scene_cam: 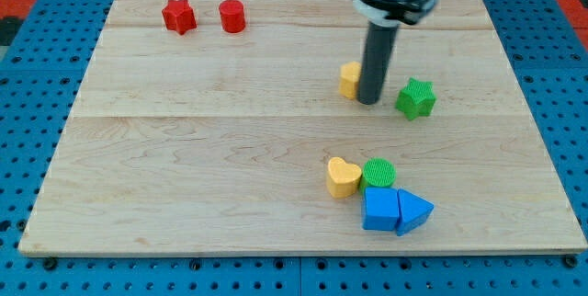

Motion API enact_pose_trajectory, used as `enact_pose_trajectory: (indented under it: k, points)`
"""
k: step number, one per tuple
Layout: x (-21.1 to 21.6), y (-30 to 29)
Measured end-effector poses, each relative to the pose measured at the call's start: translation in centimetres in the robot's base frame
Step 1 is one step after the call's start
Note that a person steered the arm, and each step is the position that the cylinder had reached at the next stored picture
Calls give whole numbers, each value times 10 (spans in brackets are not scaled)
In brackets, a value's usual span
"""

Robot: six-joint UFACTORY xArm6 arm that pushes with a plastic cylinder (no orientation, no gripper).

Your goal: Slide the yellow hexagon closer to the red circle

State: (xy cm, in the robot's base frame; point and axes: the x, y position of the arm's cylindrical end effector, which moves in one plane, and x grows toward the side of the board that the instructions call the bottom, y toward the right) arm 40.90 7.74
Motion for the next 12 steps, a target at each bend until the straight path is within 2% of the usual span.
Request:
enact_pose_trajectory:
  k: [2,5,7,9,11,12]
  points:
    - [-35,-86]
    - [-26,-3]
    - [-30,16]
    - [-69,1]
    - [-55,61]
    - [-82,61]
